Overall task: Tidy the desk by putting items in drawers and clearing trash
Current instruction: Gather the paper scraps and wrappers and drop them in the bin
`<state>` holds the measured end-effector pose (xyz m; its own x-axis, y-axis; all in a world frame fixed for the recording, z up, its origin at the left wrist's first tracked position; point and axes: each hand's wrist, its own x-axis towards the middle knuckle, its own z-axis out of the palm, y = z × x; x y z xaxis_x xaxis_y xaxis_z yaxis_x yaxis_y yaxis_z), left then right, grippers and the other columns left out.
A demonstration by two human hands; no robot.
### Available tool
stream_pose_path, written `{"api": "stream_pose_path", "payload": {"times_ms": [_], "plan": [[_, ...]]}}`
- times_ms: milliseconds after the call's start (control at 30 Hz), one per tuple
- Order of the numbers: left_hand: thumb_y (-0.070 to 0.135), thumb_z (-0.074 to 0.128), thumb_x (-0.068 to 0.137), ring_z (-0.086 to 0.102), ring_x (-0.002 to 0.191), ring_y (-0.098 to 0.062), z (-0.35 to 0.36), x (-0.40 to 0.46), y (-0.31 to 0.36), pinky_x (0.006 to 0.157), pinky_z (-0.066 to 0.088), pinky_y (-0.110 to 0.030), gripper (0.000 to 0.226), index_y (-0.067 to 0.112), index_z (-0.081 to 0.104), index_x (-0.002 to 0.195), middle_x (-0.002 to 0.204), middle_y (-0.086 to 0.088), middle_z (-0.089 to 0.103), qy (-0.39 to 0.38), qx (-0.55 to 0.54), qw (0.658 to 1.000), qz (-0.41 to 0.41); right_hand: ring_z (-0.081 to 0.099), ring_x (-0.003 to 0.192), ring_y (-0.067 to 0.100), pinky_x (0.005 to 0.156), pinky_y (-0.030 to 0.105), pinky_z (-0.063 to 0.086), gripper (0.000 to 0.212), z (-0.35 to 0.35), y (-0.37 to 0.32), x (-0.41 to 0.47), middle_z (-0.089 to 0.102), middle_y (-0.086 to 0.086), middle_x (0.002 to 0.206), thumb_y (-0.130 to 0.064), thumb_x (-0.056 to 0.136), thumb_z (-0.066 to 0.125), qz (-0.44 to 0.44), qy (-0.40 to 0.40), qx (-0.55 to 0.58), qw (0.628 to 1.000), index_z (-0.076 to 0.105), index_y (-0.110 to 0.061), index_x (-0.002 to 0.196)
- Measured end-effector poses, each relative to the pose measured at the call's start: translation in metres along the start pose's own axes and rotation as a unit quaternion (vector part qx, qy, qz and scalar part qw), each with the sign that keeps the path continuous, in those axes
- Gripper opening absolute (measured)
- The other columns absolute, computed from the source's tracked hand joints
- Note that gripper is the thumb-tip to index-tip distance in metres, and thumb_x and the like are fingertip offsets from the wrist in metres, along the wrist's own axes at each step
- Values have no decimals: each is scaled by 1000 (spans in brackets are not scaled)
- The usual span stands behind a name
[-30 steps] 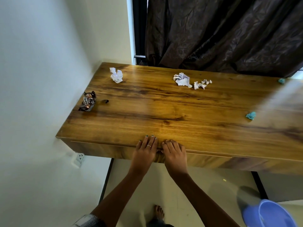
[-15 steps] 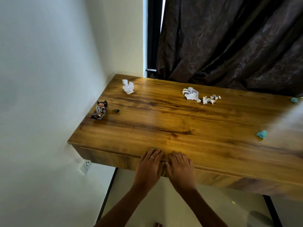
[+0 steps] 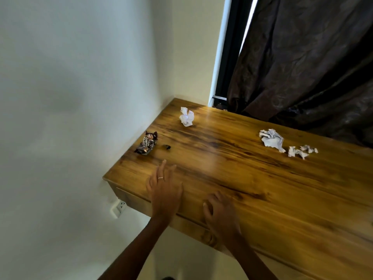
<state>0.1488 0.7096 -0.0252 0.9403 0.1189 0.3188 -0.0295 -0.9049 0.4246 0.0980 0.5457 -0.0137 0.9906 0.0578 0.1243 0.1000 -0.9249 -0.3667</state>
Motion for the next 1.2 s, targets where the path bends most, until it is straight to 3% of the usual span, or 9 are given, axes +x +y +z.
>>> {"api": "stream_pose_path", "payload": {"times_ms": [133, 300, 400, 533, 667, 833, 900, 1000, 1200], "plan": [[49, 65, 78, 17, 143, -27, -5, 57, -6, 112, 15, -53, 73, 33, 27, 139, 156, -3, 20, -7, 15, 997, -70, 49, 110, 14, 92, 27, 39, 26, 3, -4, 39, 54, -2, 117, -30, 93, 43, -13, -26, 37, 999, 61, -20, 110], [62, 62, 74, 4, 145, -30, 4, 129, -18, 111, 4, -60, 84, 35, 25, 144, 159, -3, 7, -54, 38, 991, -115, 50, 108, 15, 88, 24, 38, 28, -2, -7, 110, 55, 0, 113, -28, 93, 40, -37, -31, 50, 998, 61, -18, 109], [66, 61, 72, 1, 145, -30, 22, 160, -31, 108, 5, -64, 86, 41, 21, 144, 159, -3, 3, -85, 41, 988, -120, 54, 100, 19, 86, 28, 41, 50, -4, -11, 154, 60, 3, 104, -38, 81, 26, -33, 6, 85, 996, 66, -14, 98], [47, 58, 85, 23, 140, -30, 38, 180, -39, 107, 23, -57, 59, 39, 36, 139, 157, -5, 16, -47, 56, 993, -87, 55, 98, 23, 80, 30, 43, 29, -4, -14, 220, 60, 8, 105, -23, 85, 45, -18, 42, 86, 995, 66, -9, 99], [20, 62, 86, 60, 107, -32, 48, 194, -48, 84, 48, -43, 49, 34, 50, 132, 143, -11, 45, 0, 33, 998, -44, 47, 113, 25, 89, 33, 43, 38, 5, -18, 289, 48, 8, 129, -18, 86, 54, -34, 44, 78, 995, 55, -13, 123], [-2, 66, 78, 68, 84, -30, 60, 213, -54, 60, 54, -33, 62, 32, 55, 129, 133, -11, 56, 2, -32, 999, -6, 25, 135, 35, 95, 44, 41, 66, 25, -25, 354, 15, 12, 156, -58, 82, 47, -61, 21, 28, 998, 41, -27, 140], [-2, 65, 78, 67, 91, -29, 64, 220, -48, 65, 54, -33, 62, 32, 54, 130, 136, -7, 54, 9, -83, 996, -25, 21, 136, 35, 95, 45, 41, 68, 36, -23, 365, 12, 11, 157, -61, 82, 43, -65, -26, 19, 997, 40, -27, 140], [5, 59, 86, 61, 110, -24, 67, 229, -36, 81, 48, -27, 55, 31, 51, 133, 140, -1, 51, 30, -161, 984, -72, 24, 134, 29, 102, 43, 40, 49, 51, -17, 364, 32, 7, 149, -26, 88, 60, -72, -53, 20, 996, 46, -20, 135], [7, 52, 93, 51, 122, -15, 77, 240, 7, 93, 38, -18, 47, 22, 48, 137, 136, 1, 54, 24, -350, 924, -152, 42, 127, 15, 105, 31, 38, 44, 47, -16, 330, 50, 4, 128, -20, 87, 63, 40, 31, 330, 943, 52, -20, 129]]}}
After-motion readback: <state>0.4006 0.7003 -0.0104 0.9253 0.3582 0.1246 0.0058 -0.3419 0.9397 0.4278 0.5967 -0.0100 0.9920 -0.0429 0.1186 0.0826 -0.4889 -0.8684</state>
